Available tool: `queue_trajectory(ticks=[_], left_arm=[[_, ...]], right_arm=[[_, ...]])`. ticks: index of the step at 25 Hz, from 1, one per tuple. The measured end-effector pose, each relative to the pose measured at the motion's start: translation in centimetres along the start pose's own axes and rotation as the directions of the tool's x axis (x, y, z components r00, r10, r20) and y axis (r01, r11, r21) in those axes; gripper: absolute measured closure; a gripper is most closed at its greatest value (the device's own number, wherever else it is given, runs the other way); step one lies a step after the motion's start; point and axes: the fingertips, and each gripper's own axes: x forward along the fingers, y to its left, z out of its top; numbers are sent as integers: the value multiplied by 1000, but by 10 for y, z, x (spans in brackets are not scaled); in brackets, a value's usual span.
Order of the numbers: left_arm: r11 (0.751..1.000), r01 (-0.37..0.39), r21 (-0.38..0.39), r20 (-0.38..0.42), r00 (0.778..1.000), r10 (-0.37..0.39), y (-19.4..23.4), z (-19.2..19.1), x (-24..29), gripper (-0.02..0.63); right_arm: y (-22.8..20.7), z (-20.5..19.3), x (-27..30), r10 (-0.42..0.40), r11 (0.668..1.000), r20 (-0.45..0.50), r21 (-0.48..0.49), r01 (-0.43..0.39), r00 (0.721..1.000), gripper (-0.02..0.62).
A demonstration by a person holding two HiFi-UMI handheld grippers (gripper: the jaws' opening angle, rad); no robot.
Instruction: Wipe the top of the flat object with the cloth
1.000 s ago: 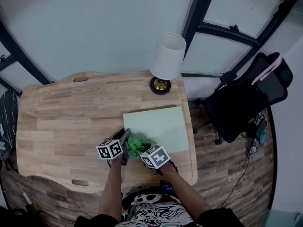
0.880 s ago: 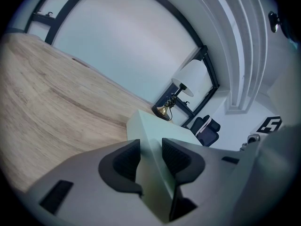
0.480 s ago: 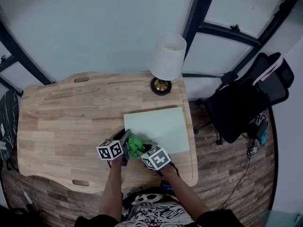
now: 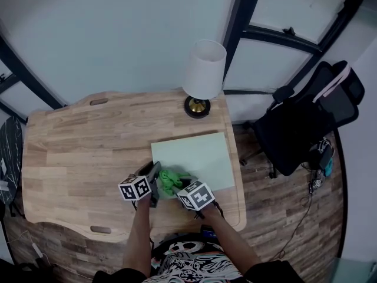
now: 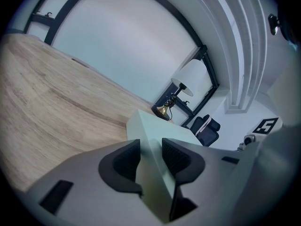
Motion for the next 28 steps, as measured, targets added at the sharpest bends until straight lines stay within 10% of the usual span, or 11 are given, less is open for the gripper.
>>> queue_trajectory(ticks=[28], left_arm=[[1000, 18, -7, 3, 1000, -18, 1, 0, 1, 462]], right_arm=[[-46, -11, -33, -83, 989, 51, 130, 76, 995, 477]])
